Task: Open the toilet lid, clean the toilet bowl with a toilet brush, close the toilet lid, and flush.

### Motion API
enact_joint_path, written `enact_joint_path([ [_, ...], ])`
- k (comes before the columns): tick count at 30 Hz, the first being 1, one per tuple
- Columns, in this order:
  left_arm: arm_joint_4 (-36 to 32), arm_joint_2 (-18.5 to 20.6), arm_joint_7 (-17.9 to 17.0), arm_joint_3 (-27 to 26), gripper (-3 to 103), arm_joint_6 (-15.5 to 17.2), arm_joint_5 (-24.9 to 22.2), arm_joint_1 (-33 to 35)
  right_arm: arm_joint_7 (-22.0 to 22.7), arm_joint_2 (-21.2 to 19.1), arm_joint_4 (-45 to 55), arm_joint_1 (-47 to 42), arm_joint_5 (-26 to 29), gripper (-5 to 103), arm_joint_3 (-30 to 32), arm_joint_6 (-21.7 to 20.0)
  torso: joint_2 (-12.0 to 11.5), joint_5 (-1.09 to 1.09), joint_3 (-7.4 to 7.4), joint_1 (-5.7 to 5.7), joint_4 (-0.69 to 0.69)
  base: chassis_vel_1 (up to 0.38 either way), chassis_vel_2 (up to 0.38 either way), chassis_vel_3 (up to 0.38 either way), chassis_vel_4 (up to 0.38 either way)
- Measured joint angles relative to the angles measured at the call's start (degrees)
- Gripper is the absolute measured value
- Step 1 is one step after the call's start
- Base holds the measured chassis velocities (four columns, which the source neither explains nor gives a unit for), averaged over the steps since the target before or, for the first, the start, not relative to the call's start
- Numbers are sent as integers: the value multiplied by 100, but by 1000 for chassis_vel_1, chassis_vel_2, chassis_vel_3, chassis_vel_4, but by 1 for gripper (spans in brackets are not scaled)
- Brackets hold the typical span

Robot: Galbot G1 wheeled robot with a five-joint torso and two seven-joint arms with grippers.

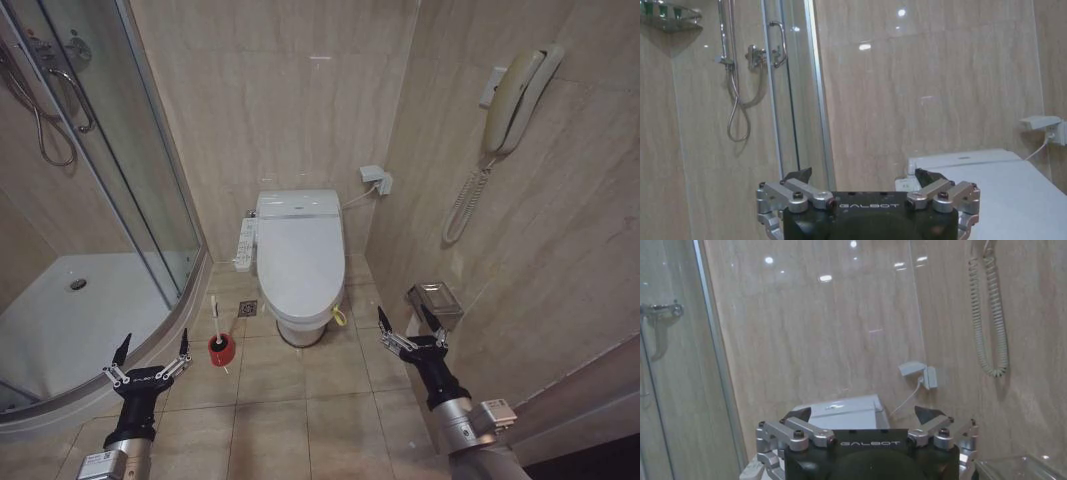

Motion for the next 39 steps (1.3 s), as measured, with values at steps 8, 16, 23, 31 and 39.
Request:
enact_joint_path([
  [8, 0, 0, 0, 0, 100, 0, 0, 0, 21, -5, -35, 55, -2, 100, -4, -32, 0, 0, 0, 0, 0, 0, 0, 0, 0],
  [16, 0, 0, 0, 0, 100, 0, 0, 0, 10, -19, -110, 94, 5, 100, -9, -22, 0, 0, 0, 0, 0, 0, 0, 0, 0],
  [23, 0, 0, 0, 0, 100, 0, 0, 0, 62, -34, -227, 150, 138, 100, -23, 29, 0, 0, 0, -1, 0, 0, 0, 0, 0],
  [31, 0, 0, 0, 0, 100, 0, 0, 0, 58, -43, -240, 170, 165, 100, -9, 44, 0, 1, 0, 0, -1, -124, 119, 123, -118],
  [39, 0, 0, 0, 0, 100, 0, 0, -1, 73, -69, -192, 169, 264, 100, 43, 113, -1, -1, 2, 5, 1, -92, 117, 94, -73],
])
